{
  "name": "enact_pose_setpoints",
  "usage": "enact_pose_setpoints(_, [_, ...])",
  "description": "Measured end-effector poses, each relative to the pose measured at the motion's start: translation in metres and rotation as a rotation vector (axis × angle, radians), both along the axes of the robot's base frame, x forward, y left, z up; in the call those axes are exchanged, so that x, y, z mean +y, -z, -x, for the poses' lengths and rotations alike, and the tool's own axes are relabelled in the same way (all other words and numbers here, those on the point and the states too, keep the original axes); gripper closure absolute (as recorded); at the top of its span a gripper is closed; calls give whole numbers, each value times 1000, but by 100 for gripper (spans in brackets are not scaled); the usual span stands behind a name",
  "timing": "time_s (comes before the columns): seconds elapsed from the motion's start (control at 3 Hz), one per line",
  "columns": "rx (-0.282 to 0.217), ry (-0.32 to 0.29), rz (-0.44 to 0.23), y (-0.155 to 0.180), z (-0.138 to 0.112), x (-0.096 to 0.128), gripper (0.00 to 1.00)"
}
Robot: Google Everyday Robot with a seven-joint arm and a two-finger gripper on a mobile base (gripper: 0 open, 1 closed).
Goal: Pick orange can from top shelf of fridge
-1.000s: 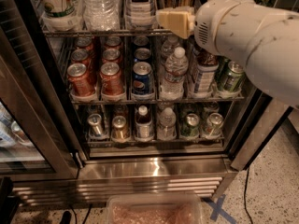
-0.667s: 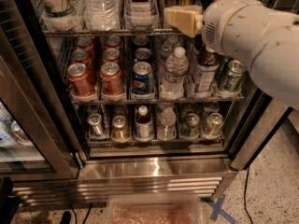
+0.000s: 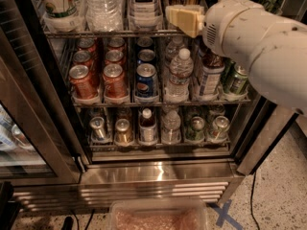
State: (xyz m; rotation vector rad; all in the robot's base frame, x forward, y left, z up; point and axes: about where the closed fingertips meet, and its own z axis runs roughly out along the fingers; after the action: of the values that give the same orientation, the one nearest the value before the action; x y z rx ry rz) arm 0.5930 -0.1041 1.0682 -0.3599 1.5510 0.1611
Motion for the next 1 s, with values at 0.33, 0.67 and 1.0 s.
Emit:
enact_pose_setpoints(0.33, [0, 0, -1, 0, 0, 0, 11])
enact_pose_setpoints(0.67, [-2, 1, -3, -1, 1, 0, 11])
enact_pose_setpoints(1.0, [-6, -2, -19, 4, -6, 3, 13])
